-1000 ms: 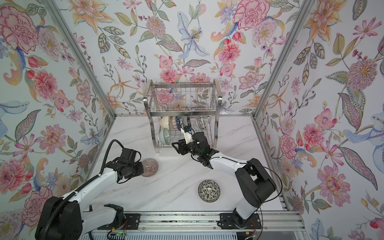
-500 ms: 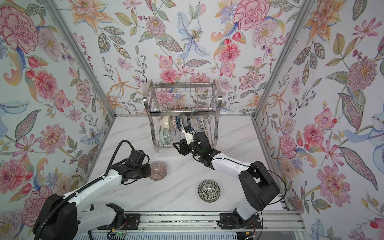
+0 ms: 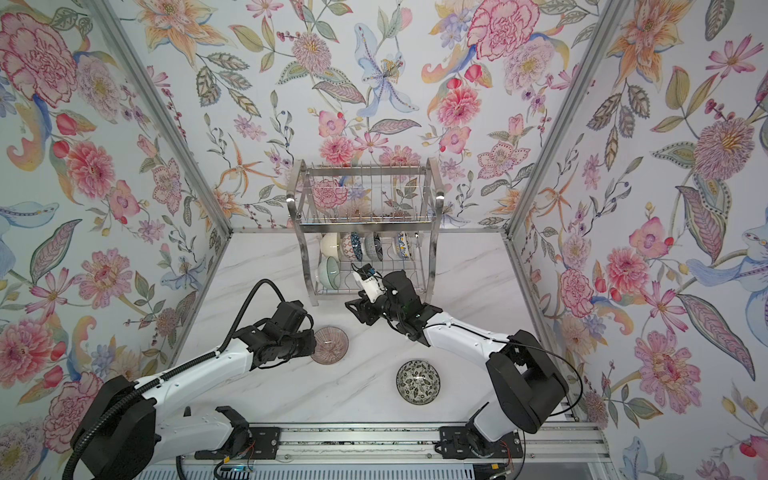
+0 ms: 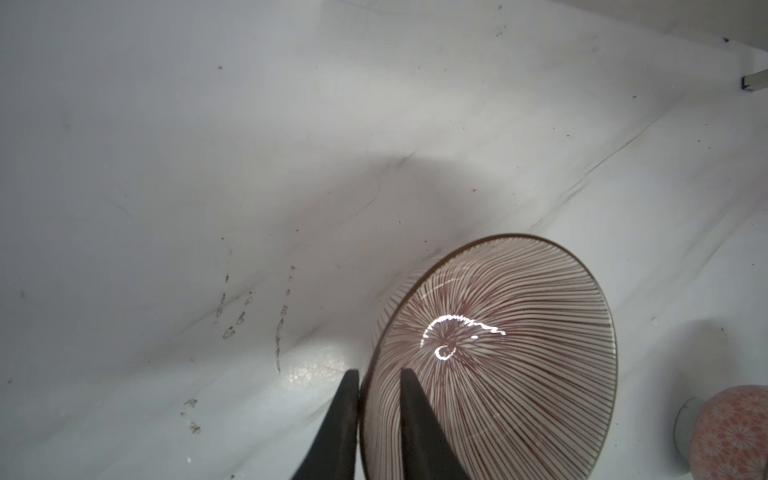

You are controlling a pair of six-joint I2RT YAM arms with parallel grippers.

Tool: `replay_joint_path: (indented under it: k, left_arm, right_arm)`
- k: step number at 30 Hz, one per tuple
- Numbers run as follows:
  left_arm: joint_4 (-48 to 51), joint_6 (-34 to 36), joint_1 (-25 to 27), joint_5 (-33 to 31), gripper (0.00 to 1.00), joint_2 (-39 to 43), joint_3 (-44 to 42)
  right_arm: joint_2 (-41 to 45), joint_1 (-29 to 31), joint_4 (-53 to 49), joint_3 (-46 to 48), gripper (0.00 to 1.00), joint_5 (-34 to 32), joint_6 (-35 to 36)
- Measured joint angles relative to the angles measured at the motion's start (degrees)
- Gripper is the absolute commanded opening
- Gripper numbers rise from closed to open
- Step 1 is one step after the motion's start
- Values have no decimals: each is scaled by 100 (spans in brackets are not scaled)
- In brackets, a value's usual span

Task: Load the bowls into the dish rack
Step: 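Draw the right gripper back from the rack while the left gripper grasps the purple-striped bowl, then close the right gripper on the purple-striped bowl rim while the left gripper holds it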

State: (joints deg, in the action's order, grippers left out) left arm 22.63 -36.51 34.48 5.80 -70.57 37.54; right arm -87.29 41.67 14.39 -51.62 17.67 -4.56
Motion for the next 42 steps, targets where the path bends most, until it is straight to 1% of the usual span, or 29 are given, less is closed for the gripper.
replay_joint_path:
  k: [8, 12, 15, 20, 22, 23, 25, 29, 31, 38, 42]
  left_arm:
    - [50, 55, -4, -20, 46, 66, 197]
    - [221, 170, -203, 33, 58, 389, 216]
    - [258, 299, -542, 273, 66, 706, 225]
    - [267, 560, -1266, 1021, 82, 1139, 219]
    - [267, 660, -1543, 1307, 86, 1244, 219]
    - [262, 723, -1696, 1488, 93, 1285, 212]
    - [227, 815, -1989, 1814, 99, 1327, 179]
    - [42, 866, -2542, 2409, 99, 1318, -55]
    - [-28, 866, -2677, 2577, 99, 1314, -166]
    - [-223, 868, -2909, 3099, 99, 1314, -258]
    - [-332, 866, -2935, 3248, 99, 1314, -289]
  right_arm:
    - [133, 380, -501, 98, 57, 365, 1283]
    - [181, 588, -907, 94, 57, 466, 1886]
    - [179, 785, -1298, 50, 57, 422, 2310]
    - [52, 1172, -1917, -297, 58, 175, 2951]
    - [-22, 1314, -2094, -431, 58, 50, 3165]
    - [-63, 1379, -2173, -483, 58, -22, 3265]
    - [-155, 1502, -2347, -586, 58, -140, 3453]
    - [-365, 1722, -2721, -793, 58, -369, 3779]
    - [-468, 1823, -2885, -890, 57, -494, 3921]
    - [-782, 2076, -3394, -1202, 56, -813, 4266]
    - [-997, 2173, -3585, -1436, 54, -927, 4360]
